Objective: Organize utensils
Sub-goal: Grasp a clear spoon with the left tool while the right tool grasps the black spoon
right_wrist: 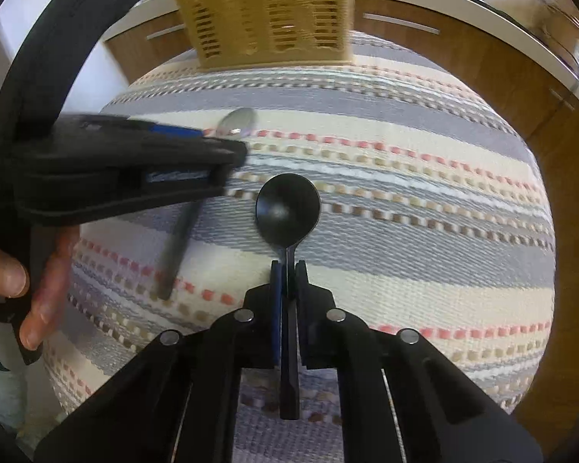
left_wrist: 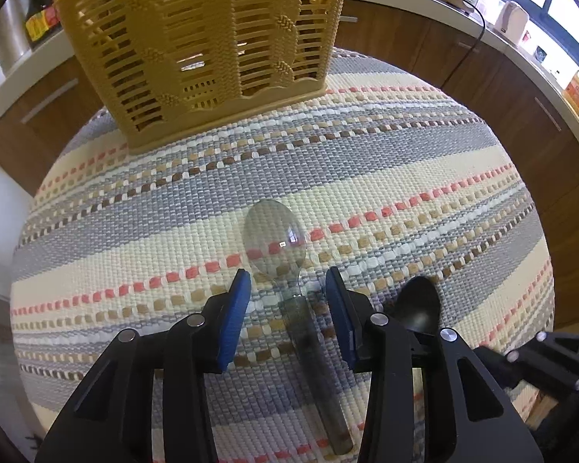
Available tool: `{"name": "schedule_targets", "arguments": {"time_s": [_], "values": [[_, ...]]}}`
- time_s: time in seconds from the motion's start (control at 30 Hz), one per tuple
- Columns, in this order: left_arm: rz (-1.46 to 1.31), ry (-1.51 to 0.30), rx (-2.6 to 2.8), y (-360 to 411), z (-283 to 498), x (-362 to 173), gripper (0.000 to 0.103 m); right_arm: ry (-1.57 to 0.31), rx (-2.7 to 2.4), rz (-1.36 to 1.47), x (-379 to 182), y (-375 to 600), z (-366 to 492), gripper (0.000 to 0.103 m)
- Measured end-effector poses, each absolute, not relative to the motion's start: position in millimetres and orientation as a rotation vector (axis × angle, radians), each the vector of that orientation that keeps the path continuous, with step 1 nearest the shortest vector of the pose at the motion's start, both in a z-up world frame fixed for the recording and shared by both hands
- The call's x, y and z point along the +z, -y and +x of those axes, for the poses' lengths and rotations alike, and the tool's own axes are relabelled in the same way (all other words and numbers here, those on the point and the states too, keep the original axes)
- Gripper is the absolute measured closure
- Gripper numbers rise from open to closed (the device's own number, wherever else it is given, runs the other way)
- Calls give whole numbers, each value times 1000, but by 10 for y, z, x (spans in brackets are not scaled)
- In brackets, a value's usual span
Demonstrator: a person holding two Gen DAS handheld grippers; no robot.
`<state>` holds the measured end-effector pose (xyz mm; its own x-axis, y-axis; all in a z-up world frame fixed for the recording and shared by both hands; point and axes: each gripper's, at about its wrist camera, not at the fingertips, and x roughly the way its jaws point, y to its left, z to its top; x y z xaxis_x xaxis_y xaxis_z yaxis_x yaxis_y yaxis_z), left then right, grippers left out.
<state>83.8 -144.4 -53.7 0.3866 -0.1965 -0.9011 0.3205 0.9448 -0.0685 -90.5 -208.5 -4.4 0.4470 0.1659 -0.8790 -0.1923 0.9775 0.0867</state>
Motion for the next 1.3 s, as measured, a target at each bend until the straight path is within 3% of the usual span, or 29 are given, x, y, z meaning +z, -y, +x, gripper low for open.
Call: {"name": "schedule_targets", "arguments": {"time_s": [0.23,0.57,0.67,0.73,0.83,1.0,1.1,1.17,1.23,1.3], "values": [[132,-1086,-274,1399,843,-554,93,-1082,179,28,-2,2281,-881,98],[21,-1109,-310,832,664,-519,93,-1110,206,68,-55,2309,-794,93],[-19,-1116,-368,706,615,-537,92,-1137,238,94,-49,2294,-756,80],[-12,-1117,-408,657,585,-531,89,-1155,275,113,-41,2277,-746,64],[37,-1135,-425,628,567,-523,84,-1172,281,81,-17,2214,-722,62],[152,-1194,-467,749,548,-521,83,-1212,256,65,-7,2212,-580,63],[225,-1218,-462,869,567,-531,83,-1233,244,34,-6,2171,-535,69],[282,-1218,-448,943,554,-536,86,-1238,244,-18,-17,2112,-537,76],[331,-1204,-421,1062,556,-562,91,-1228,228,-82,-22,2028,-564,94],[326,-1194,-413,1080,569,-561,92,-1215,231,-101,-29,1975,-579,98]]}}
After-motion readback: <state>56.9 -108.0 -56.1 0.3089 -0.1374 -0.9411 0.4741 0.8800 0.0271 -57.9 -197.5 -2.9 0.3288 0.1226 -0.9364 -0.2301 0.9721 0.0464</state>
